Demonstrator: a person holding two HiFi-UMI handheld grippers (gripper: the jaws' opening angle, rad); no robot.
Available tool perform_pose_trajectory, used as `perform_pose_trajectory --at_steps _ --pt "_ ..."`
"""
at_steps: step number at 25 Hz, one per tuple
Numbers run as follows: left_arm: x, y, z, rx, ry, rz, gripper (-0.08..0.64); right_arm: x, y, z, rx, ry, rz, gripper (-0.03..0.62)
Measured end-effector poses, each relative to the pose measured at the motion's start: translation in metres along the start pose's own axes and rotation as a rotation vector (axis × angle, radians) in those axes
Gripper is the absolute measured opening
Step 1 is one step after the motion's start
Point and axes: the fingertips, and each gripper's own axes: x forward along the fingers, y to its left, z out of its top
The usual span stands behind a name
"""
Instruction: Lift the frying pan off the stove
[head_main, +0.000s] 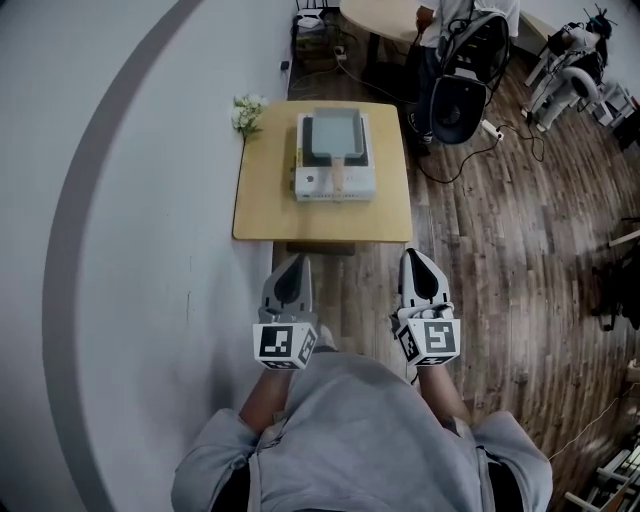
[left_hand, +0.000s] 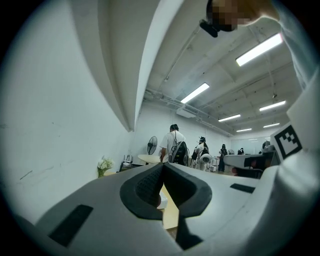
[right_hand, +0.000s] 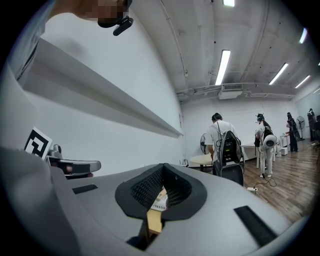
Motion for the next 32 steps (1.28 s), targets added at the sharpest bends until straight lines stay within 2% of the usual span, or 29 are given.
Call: perform_pose_trajectory --at_steps 8,14,21,32 --pt "0.028 0.040 0.003 -0.001 0.025 -0.018 0.002 0.038 0.018 -0.013 0.026 0.035 -0.015 -0.002" --pt "0.047 0.051 -0.004 -0.031 0.051 -0.023 0.002 0.063 0.017 -0.018 0.035 0.049 -0.015 -0.002" --pt "0.091 0.075 -0.007 -0.034 0.055 -0.010 0.002 0.119 0.008 -0.033 0.055 0.066 0.006 -0.002" --pt "0.177 0.109 -0.004 -0.053 0.080 0.008 0.002 0.217 -0.018 -0.030 0.057 0.053 0.044 -0.002"
